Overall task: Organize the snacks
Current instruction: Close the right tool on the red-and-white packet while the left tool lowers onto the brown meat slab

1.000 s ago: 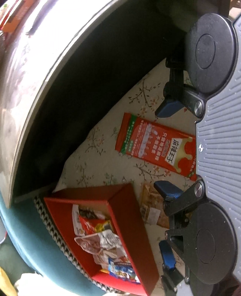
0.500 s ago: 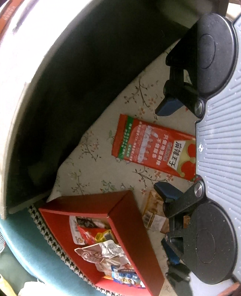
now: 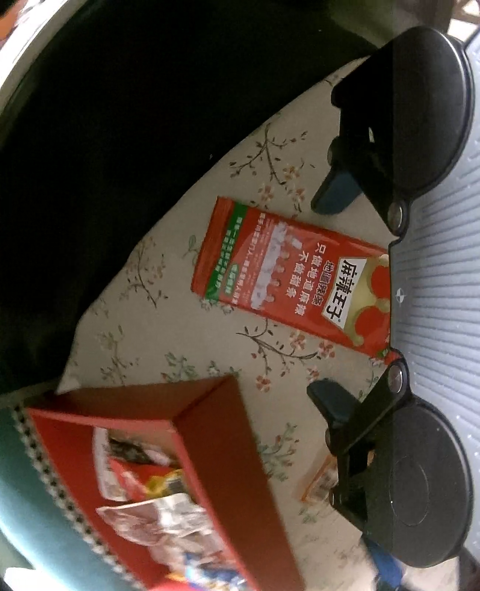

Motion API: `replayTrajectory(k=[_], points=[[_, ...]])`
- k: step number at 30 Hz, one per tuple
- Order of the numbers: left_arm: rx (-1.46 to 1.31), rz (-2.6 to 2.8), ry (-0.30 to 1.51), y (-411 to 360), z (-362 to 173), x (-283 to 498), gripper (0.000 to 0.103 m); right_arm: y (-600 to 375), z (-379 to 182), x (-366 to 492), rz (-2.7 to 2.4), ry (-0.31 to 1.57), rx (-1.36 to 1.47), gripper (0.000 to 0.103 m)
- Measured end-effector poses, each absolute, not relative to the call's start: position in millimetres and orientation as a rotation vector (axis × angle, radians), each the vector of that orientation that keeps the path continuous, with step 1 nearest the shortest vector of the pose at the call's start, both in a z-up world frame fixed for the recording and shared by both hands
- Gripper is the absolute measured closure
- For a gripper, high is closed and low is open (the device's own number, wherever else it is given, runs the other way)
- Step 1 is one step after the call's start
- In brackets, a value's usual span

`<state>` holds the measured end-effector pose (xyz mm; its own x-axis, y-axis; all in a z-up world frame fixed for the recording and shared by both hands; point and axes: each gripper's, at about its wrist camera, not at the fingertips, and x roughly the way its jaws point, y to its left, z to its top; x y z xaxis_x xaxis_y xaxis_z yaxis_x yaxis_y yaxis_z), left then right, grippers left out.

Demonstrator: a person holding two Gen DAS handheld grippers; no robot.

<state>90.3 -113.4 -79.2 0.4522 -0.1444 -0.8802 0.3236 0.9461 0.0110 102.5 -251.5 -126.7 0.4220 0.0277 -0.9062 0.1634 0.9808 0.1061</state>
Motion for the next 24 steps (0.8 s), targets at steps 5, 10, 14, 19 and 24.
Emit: replayTrajectory(k=[5, 10, 14, 19, 24], points=[[0.176, -0.289, 1.061, -108, -75, 96, 0.037, -263, -125, 94, -0.138, 1.118, 0.197, 0.006], [0.168, -0.281, 1.078, -108, -82, 102, 0.032, -259, -129, 90, -0.121, 1.112, 0.189, 0.011], [0.172, -0.279, 1.080, -109, -81, 103, 0.032, -248, -123, 78, -0.055, 1.101, 0.140, 0.032], [0.165, -0.270, 1.091, -104, -81, 100, 0.032, -238, -118, 56, 0.021, 1.134, 0.108, 0.040], [0.155, -0.293, 1.079, -100, -72, 96, 0.031, -228, -107, 32, 0.062, 1.116, 0.073, 0.041]])
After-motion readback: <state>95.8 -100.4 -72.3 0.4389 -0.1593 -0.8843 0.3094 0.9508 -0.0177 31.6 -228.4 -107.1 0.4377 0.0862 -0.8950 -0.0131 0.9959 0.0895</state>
